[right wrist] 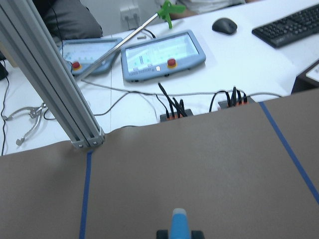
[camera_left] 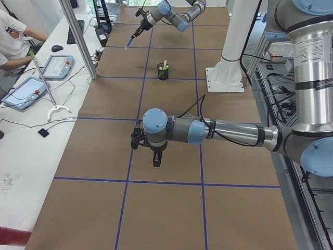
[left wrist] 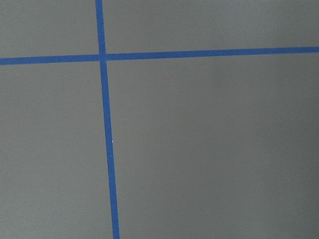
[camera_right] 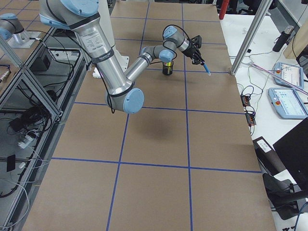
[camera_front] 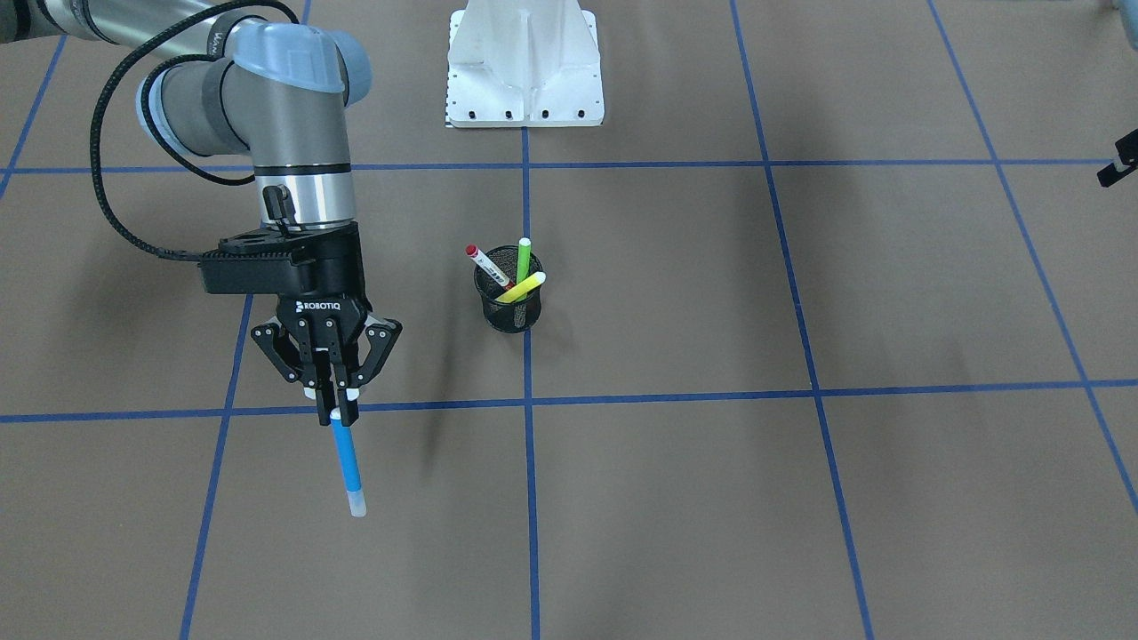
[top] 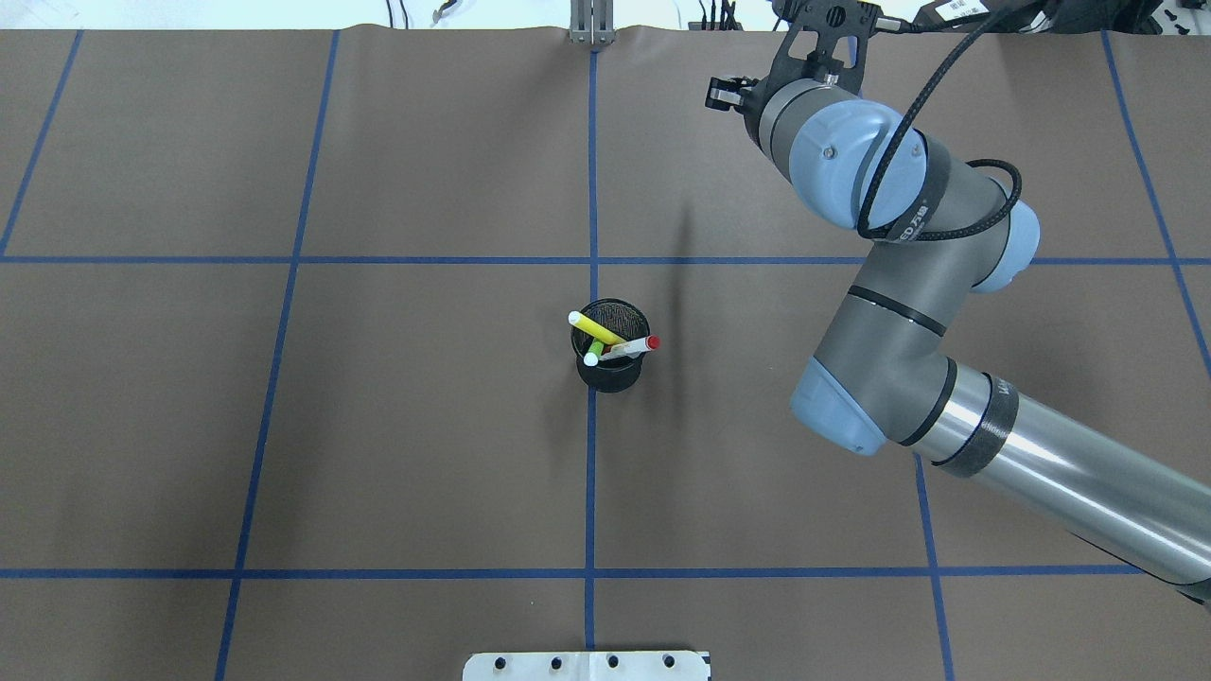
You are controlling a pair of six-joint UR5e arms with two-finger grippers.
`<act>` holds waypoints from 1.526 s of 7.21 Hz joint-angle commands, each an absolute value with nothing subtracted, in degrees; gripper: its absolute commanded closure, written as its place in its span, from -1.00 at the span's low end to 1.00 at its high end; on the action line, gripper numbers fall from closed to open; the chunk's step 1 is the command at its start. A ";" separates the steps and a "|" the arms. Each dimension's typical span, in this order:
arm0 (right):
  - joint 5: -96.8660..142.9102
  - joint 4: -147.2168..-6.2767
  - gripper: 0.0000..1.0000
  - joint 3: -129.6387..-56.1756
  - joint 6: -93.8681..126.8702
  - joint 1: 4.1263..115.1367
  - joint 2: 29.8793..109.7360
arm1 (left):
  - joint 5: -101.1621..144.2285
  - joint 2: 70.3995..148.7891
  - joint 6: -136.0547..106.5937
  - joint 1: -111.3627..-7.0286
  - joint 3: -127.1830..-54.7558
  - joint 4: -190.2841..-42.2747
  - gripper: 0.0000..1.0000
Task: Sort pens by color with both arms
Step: 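Carry the blue marker farther from the robot and set it down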
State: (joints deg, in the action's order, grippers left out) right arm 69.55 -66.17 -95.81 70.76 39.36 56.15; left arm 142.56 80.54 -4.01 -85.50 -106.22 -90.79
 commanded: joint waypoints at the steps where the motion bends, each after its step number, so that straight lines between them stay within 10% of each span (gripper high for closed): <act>1: 61.46 -53.06 1.00 -88.30 70.14 36.85 56.68 | 142.56 80.59 -4.13 -85.52 -106.35 -91.05 -1.00; 11: 61.52 -47.73 1.00 -75.15 64.07 34.72 53.44 | 142.56 80.51 -4.22 -85.43 -108.02 -91.05 -1.00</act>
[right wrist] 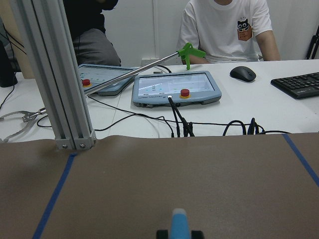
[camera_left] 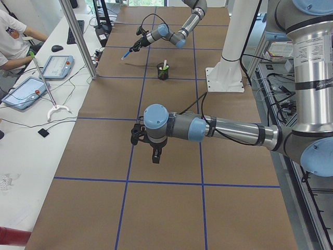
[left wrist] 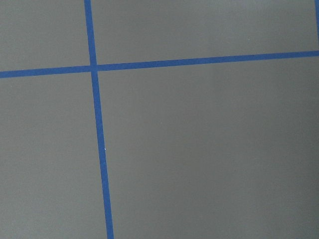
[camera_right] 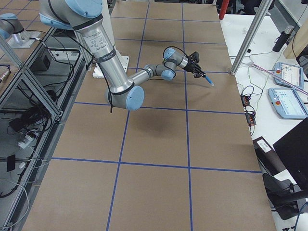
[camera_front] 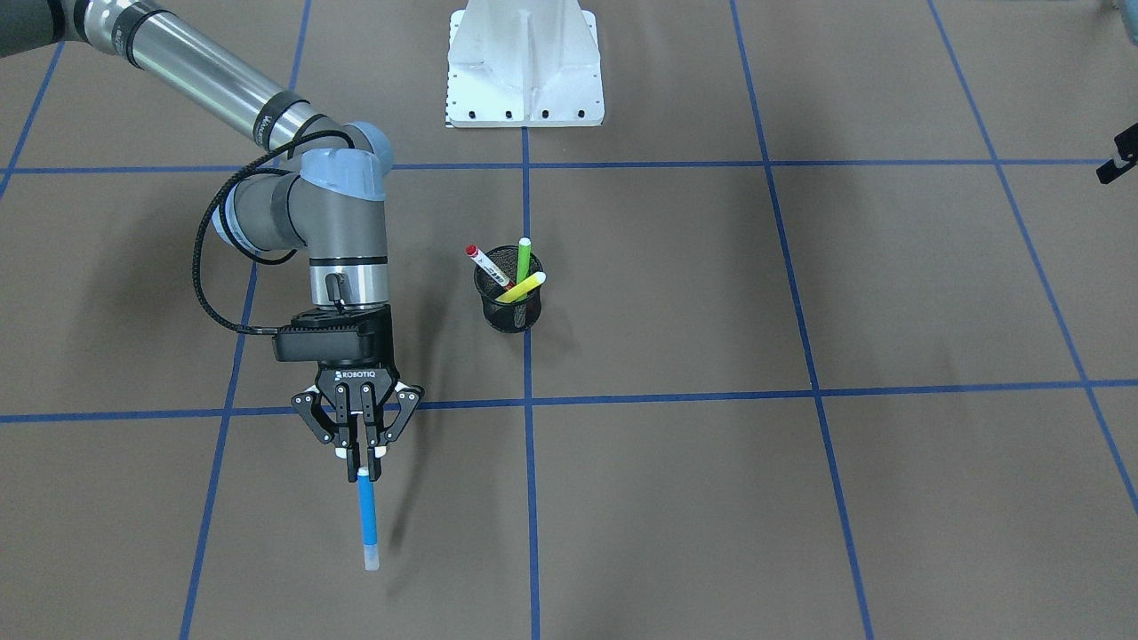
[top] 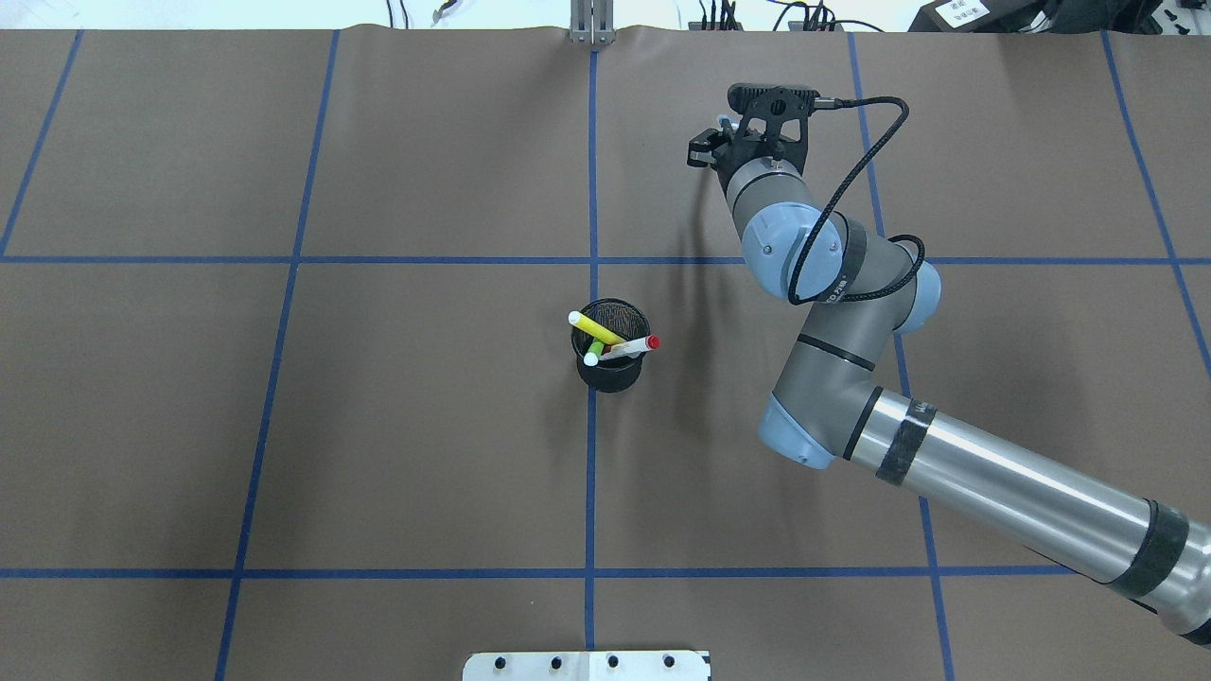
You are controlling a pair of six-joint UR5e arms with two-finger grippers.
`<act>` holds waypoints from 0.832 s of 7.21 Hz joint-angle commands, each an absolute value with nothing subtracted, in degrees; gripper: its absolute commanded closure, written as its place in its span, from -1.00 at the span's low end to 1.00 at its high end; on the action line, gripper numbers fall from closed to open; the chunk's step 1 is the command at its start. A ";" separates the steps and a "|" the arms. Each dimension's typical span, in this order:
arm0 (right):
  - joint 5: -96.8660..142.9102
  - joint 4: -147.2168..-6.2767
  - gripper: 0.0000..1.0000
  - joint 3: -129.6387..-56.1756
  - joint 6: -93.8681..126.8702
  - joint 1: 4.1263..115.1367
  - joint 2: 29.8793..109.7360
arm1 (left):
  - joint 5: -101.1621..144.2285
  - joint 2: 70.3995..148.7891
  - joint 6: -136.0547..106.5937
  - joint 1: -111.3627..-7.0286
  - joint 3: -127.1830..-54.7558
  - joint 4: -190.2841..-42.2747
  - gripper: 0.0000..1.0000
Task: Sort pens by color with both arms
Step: 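Carry the blue marker farther from the robot and set it down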
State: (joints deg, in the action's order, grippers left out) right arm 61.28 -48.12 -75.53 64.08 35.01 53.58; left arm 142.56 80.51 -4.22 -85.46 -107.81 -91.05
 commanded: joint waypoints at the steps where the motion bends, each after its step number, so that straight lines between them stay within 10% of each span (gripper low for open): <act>1: 61.61 -47.55 1.00 -75.15 64.07 34.46 53.52 | 142.56 80.51 -4.22 -85.52 -108.02 -91.05 -1.00; 6: 63.11 -46.41 1.00 -75.15 63.81 34.10 54.40 | 142.56 80.51 -4.22 -85.43 -108.02 -91.05 -1.00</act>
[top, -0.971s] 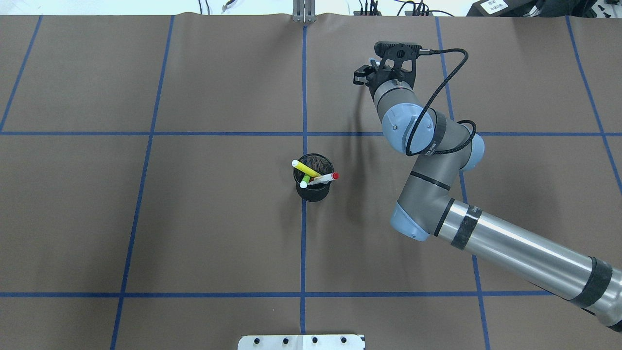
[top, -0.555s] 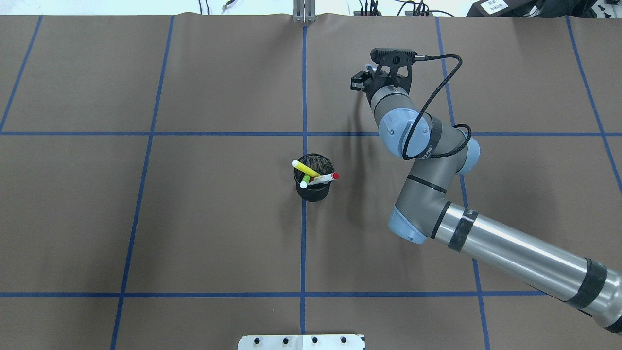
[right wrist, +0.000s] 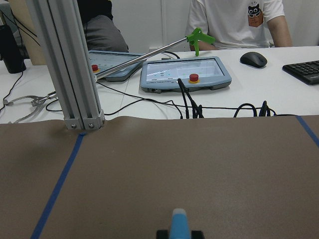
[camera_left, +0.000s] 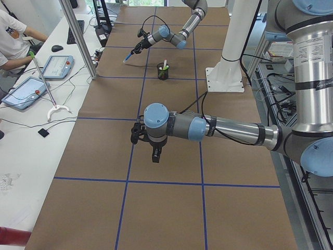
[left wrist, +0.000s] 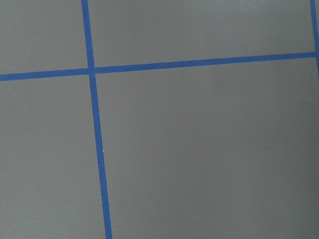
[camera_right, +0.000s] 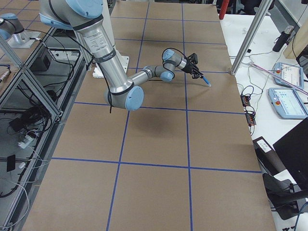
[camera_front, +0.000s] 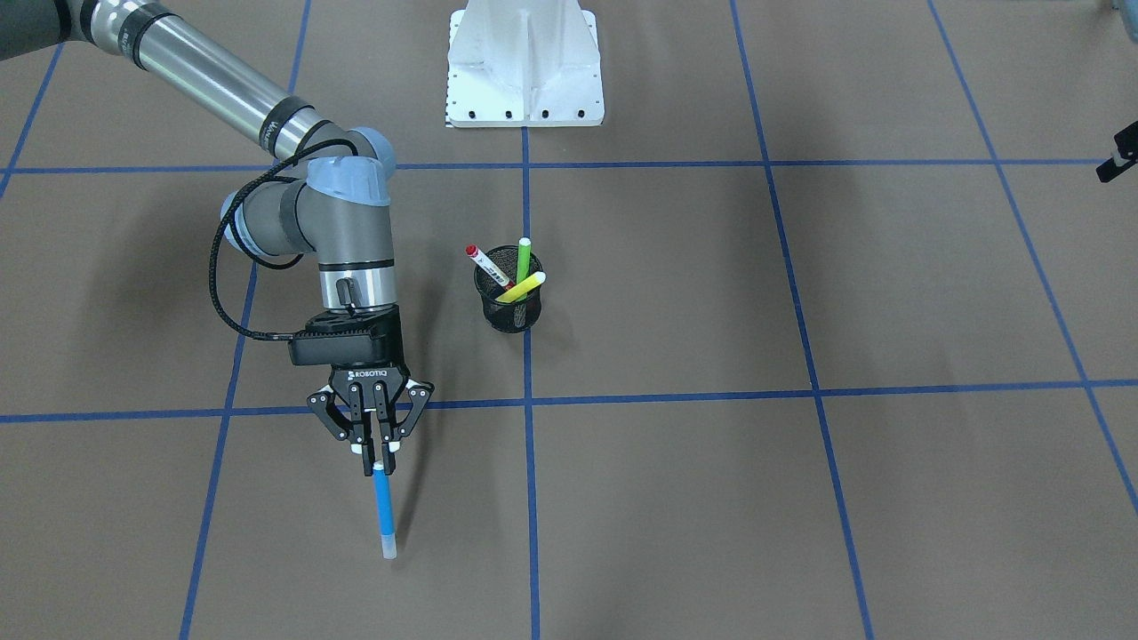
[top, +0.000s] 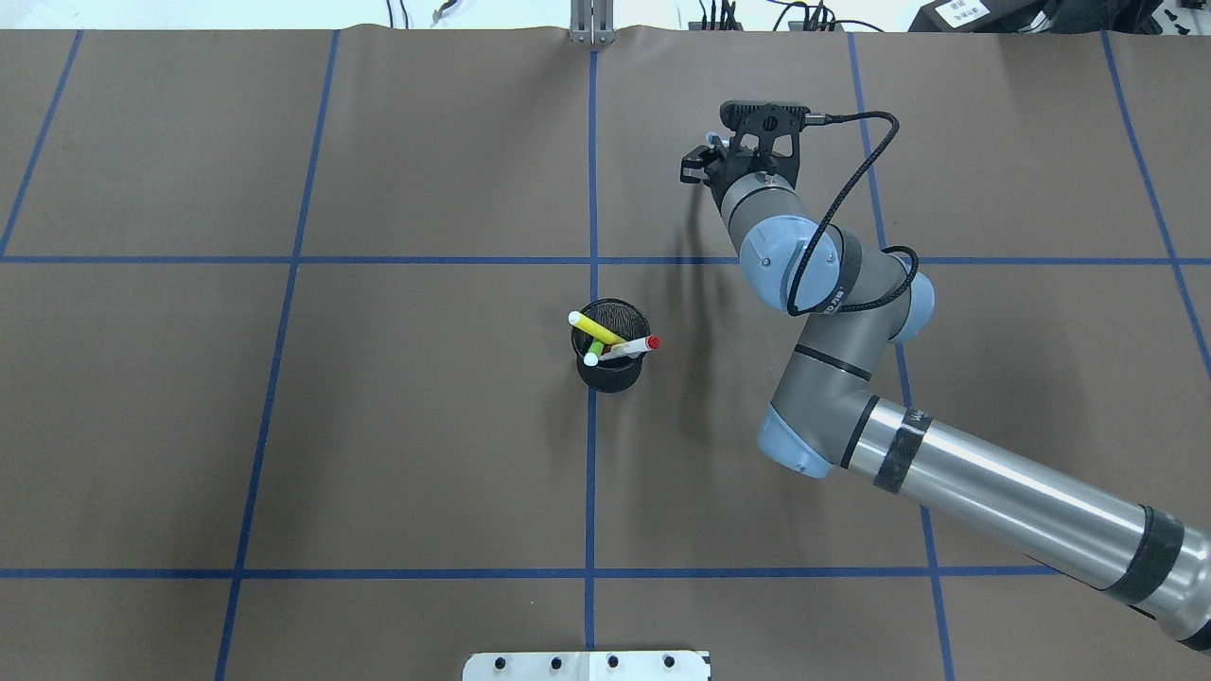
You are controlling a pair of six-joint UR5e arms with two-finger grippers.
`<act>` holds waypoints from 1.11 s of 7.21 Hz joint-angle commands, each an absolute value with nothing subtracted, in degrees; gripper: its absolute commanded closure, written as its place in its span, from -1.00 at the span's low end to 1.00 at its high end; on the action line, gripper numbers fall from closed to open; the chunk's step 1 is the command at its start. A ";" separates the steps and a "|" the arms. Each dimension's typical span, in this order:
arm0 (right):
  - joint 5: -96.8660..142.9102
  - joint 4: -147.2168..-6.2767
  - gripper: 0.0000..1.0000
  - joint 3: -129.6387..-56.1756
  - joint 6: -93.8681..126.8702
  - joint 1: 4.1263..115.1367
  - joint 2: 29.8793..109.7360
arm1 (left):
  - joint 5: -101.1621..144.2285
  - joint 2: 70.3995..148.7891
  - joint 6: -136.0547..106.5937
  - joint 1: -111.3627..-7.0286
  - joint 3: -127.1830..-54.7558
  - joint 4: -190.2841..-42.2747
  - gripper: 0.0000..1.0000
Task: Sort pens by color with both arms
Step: 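Carry the blue marker farther from the robot and set it down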
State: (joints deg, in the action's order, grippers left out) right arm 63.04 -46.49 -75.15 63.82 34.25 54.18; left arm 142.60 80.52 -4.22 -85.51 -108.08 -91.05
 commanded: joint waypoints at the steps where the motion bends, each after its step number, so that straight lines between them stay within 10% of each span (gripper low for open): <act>1: 63.11 -46.41 0.43 -75.15 63.81 34.01 54.67 | 142.56 80.51 -4.22 -85.52 -108.10 -91.05 -1.00; 2: 63.02 -46.41 -0.95 -75.49 63.63 34.01 55.10 | 142.56 80.59 -4.22 -85.52 -108.02 -91.05 -1.00; 8: 80.37 -47.37 -1.00 -83.91 65.73 39.44 58.16 | 143.79 84.19 -25.93 -81.95 -110.47 -99.27 -1.00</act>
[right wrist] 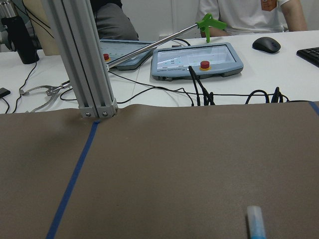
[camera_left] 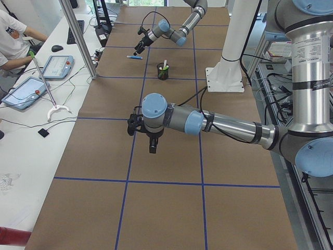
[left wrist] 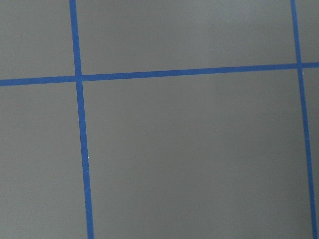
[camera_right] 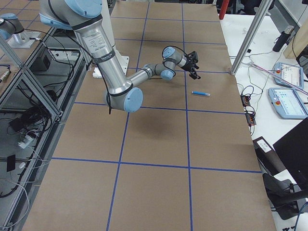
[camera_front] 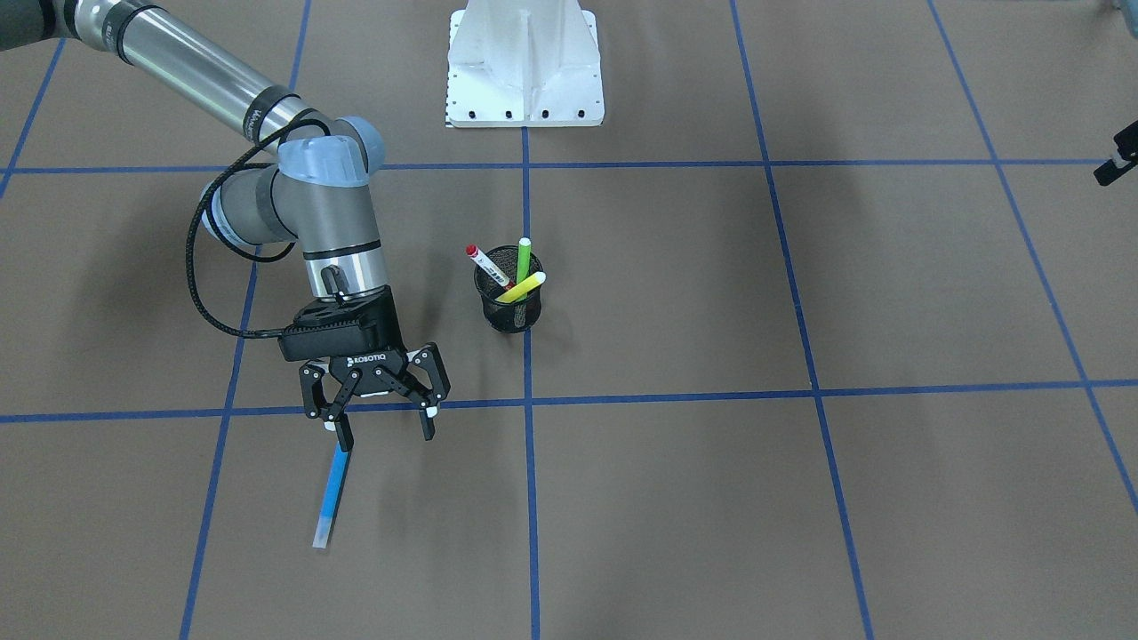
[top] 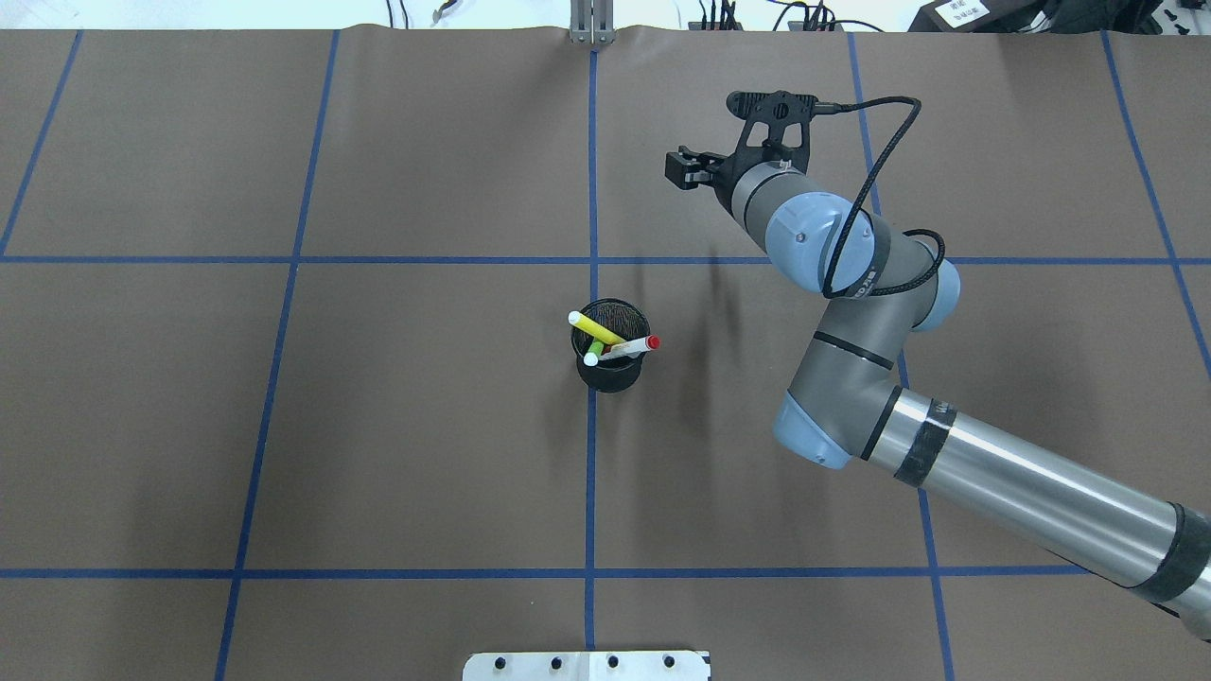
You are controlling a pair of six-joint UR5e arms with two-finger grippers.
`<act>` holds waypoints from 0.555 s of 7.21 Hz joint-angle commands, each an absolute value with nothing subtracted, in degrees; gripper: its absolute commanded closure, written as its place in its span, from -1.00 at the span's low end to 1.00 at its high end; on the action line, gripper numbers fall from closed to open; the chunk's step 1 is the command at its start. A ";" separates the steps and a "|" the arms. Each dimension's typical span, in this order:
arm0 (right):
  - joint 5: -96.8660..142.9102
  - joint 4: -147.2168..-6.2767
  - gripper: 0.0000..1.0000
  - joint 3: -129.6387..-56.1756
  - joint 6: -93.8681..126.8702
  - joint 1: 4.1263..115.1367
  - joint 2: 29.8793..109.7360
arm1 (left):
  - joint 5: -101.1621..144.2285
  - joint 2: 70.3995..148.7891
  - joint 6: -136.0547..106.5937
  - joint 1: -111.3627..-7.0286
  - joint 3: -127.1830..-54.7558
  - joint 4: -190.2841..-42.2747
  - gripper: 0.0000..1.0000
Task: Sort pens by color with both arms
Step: 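Carry the blue marker farther from the robot and set it down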
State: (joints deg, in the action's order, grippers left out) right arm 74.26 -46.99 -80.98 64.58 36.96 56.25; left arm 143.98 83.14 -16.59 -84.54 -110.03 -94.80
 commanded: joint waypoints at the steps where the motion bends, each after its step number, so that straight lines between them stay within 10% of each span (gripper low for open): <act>1: 88.51 -50.85 -1.00 -88.29 67.22 42.60 60.97 | 143.27 87.42 -36.02 -77.39 -110.65 -102.10 -1.00; 4: 112.42 -71.49 -1.00 -98.16 67.15 53.14 62.05 | 133.90 101.47 -66.26 -62.20 -113.99 -101.69 -1.00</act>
State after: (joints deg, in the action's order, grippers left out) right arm 102.47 -63.86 -94.87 67.10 48.98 61.55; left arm 138.65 95.92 -54.04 -68.85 -112.99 -101.72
